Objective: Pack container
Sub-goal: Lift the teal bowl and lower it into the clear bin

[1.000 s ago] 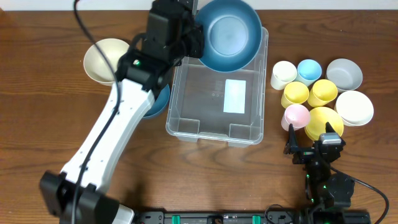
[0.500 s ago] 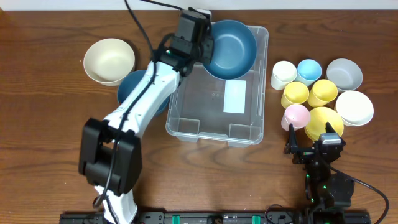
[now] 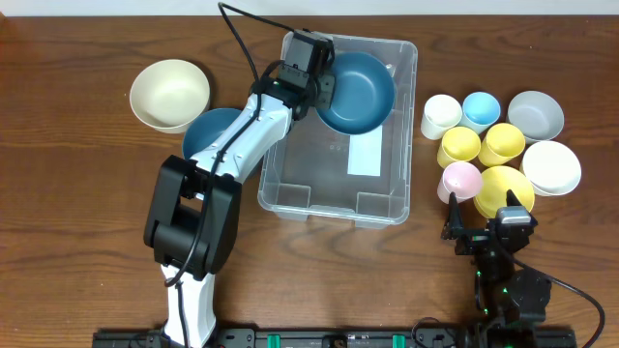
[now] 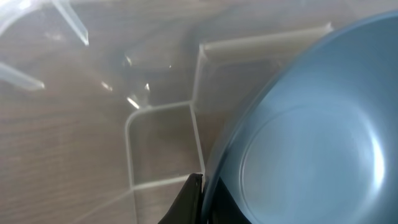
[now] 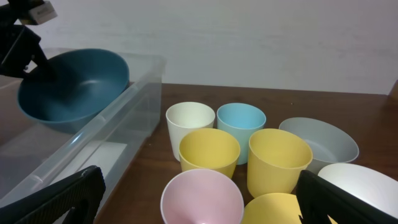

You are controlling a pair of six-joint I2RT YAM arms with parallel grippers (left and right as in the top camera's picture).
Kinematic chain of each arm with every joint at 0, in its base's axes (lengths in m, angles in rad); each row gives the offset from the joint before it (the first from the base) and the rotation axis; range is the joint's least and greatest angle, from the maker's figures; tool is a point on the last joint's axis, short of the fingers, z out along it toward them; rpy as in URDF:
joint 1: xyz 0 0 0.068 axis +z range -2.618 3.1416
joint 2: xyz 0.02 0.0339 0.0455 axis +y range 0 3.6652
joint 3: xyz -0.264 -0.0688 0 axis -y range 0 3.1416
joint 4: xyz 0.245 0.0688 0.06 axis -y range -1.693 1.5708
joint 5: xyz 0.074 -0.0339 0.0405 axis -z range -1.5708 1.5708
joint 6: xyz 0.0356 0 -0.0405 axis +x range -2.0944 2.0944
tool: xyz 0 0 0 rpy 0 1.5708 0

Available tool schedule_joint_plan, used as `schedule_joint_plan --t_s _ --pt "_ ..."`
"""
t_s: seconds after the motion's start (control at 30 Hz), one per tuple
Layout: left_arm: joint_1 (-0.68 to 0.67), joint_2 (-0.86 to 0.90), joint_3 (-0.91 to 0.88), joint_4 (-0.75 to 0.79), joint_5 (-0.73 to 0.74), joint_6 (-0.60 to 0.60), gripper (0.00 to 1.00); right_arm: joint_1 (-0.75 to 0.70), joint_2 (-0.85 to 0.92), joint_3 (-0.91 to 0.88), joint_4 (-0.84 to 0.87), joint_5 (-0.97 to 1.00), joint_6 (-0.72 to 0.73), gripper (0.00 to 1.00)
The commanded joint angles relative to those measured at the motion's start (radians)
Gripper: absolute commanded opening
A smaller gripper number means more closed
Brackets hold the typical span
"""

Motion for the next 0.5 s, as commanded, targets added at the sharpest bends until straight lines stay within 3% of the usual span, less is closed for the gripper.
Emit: schedule_joint_plan --t_s 0.0,0.1,0.13,0.17,0.23,0.3,0.47 --pt "-0.002 0.008 0.021 0.014 -0.009 0.016 0.06 -0.006 -0.006 -0.002 -0.003 -0.007 0.010 0.99" --pt "-0.002 0.010 0.021 0.014 -0.009 0.016 0.08 -0.006 -0.006 -0.002 -0.003 -0.007 0.010 0.99" --pt "-0.002 0.010 0.021 0.014 -0.008 0.015 0.21 -0.006 -0.006 -0.002 -0.003 -0.007 0.010 0.99" --pt "-0.002 0.010 0.021 0.014 -0.008 0.012 0.43 -0.006 -0.006 -0.002 -0.003 -0.007 0.010 0.99" --pt "-0.003 0.010 0.021 0.014 -0.008 0.012 0.60 -0.006 -0.006 -0.002 -0.003 -0.007 0.010 0.99" --pt "-0.003 0.002 0.022 0.015 -0.008 0.013 0.65 -0.006 -0.006 -0.002 -0.003 -0.007 0.010 0.99" --pt "0.001 -0.077 0.024 0.014 -0.008 0.012 0.65 -0.006 -0.006 -0.002 -0.003 -0.007 0.010 0.99"
